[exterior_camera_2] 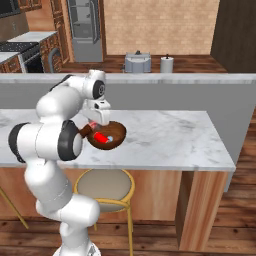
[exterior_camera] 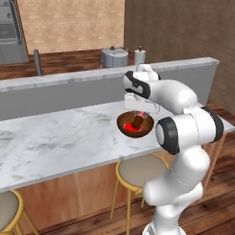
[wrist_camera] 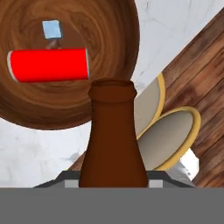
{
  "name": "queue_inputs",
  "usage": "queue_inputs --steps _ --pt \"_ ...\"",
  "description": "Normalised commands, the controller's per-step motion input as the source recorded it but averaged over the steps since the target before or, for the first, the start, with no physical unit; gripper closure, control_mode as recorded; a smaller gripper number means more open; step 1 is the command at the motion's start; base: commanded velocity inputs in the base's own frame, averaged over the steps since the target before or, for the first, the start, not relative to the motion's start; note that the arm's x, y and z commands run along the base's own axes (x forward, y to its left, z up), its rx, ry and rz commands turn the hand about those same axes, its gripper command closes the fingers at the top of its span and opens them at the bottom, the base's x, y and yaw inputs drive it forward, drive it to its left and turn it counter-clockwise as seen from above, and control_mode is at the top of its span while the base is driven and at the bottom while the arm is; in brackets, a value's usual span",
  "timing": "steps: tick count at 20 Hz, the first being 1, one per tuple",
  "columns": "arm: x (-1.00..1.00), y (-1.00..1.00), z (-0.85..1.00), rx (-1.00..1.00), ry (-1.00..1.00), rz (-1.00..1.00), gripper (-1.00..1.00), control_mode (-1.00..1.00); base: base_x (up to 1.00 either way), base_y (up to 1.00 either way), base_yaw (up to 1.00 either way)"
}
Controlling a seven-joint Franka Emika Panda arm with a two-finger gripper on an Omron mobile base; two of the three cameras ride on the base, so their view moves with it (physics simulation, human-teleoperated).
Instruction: Open the fridge, grab two sodas, and place both sodas inside the bowl with ice on the dining counter.
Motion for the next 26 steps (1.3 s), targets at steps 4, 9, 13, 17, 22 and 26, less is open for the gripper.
queue_inputs --steps 4,9,13,17,22,26 --pt "0.56 -0.12 -0.21 0.0 0.0 -0.07 1.0 -1.0 0.0 0.0 0.0" --pt "0.58 -0.09 -0.22 0.0 0.0 -0.07 1.0 -1.0 0.0 0.0 0.0" --pt "0.5 -0.01 -0.32 0.0 0.0 -0.08 1.0 -1.0 0.0 0.0 0.0" --pt "0.36 0.0 -0.37 0.0 0.0 -0.07 1.0 -1.0 0.0 0.0 0.0" --pt "0.25 0.0 -0.36 0.0 0.0 -0.06 1.0 -1.0 0.0 0.0 0.0" --pt "0.2 0.0 -0.25 0.0 0.0 -0.04 1.0 -1.0 0.0 0.0 0.0"
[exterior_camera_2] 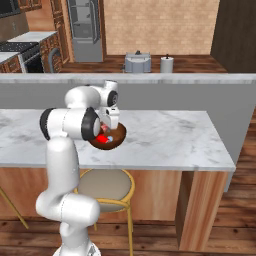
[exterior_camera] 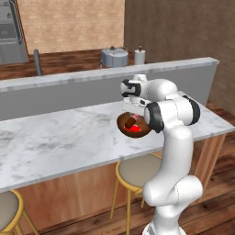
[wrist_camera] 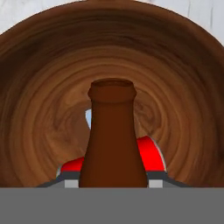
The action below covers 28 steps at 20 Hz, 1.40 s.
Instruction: Open the fridge, grab two sodas, and place both sodas inside the bowl with ice on the dining counter.
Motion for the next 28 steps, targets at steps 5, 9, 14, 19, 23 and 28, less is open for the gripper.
queue_inputs --steps 5,9,14,19,23,28 --pt "0.08 -0.04 -0.26 0.0 0.0 -0.02 1.0 -1.0 0.0 0.0 0.0" --pt "0.01 -0.08 -0.23 0.0 0.0 0.0 1.0 -1.0 0.0 0.0 0.0" --pt "0.01 -0.05 -0.2 0.0 0.0 0.0 1.0 -1.0 0.0 0.0 0.0" --pt "-0.06 0.0 -0.19 0.0 -0.06 0.0 -1.0 -1.0 0.0 0.0 0.0" --pt "-0.23 -0.03 -0.02 0.02 -0.11 -0.01 -1.0 -1.0 0.0 0.0 0.0" --pt "-0.52 -0.18 0.1 0.03 -0.12 -0.06 -1.0 -1.0 0.0 0.0 0.0"
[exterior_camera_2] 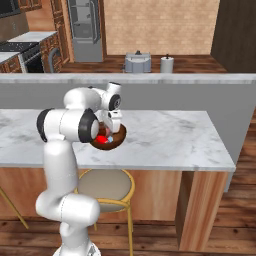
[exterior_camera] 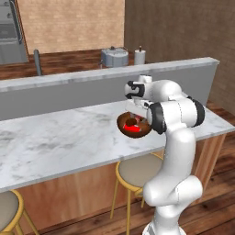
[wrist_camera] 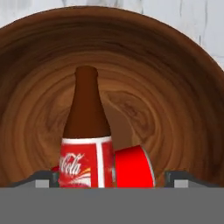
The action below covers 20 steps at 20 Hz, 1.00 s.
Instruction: Open the fridge, grab two sodas, and place both sodas inside the bowl with ice on the dining counter.
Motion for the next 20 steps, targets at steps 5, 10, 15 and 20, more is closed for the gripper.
queue_inputs --steps 5,10,15,20 --pt "-0.45 -0.16 0.42 0.0 -0.14 -0.06 -1.0 -1.0 0.0 0.0 0.0" --pt "-0.43 -0.02 0.63 0.0 -0.19 -0.06 -1.0 -1.0 0.0 0.0 0.0" --pt "-0.54 0.0 0.61 0.0 -0.19 -0.06 -1.0 -1.0 0.0 0.0 0.0" --pt "-0.7 0.05 0.54 -0.01 -0.24 -0.01 -1.0 -1.0 0.0 0.0 0.0"
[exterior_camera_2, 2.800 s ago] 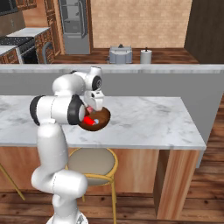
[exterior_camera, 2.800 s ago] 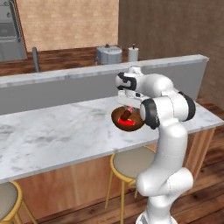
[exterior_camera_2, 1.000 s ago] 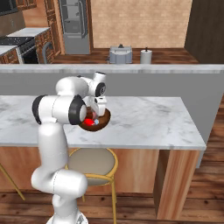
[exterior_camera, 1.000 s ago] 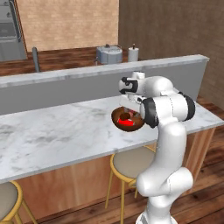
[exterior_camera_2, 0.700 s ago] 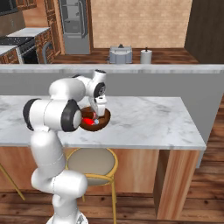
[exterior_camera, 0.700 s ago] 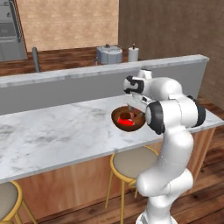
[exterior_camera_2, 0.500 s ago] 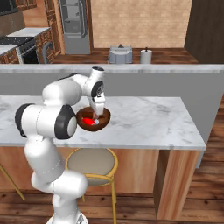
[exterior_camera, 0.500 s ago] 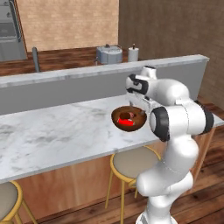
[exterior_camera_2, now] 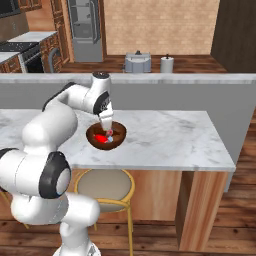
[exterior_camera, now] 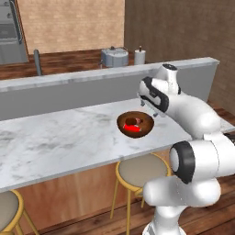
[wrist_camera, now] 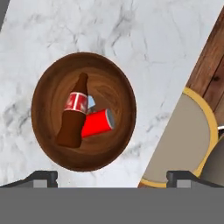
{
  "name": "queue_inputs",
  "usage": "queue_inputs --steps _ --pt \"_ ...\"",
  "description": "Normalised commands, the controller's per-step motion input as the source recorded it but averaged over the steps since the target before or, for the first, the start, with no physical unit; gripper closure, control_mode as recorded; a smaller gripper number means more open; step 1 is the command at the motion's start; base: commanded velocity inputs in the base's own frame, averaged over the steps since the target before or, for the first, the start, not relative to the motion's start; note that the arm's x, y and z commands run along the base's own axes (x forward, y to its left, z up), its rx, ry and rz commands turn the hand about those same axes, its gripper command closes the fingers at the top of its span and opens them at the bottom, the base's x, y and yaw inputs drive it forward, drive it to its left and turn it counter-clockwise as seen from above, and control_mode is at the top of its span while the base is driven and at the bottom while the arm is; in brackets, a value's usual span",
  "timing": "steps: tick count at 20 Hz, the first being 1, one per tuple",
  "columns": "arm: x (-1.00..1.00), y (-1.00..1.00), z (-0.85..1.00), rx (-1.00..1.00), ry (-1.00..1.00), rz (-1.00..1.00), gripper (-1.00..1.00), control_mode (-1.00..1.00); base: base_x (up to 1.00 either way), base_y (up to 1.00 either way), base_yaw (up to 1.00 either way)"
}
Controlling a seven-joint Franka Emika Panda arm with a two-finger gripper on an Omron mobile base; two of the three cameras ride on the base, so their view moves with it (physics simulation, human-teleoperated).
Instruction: Open the fridge, grab two sodas, and place both sodas inside the bowl with ice on the dining counter.
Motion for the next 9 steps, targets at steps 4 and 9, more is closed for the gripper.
queue_inputs --steps 4,9 --pt "-0.78 0.05 0.56 -0.07 -0.26 0.0 -1.0 -1.0 0.0 0.0 0.0" --pt "-0.74 0.02 0.58 -0.11 -0.25 0.0 -1.0 -1.0 0.0 0.0 0.0"
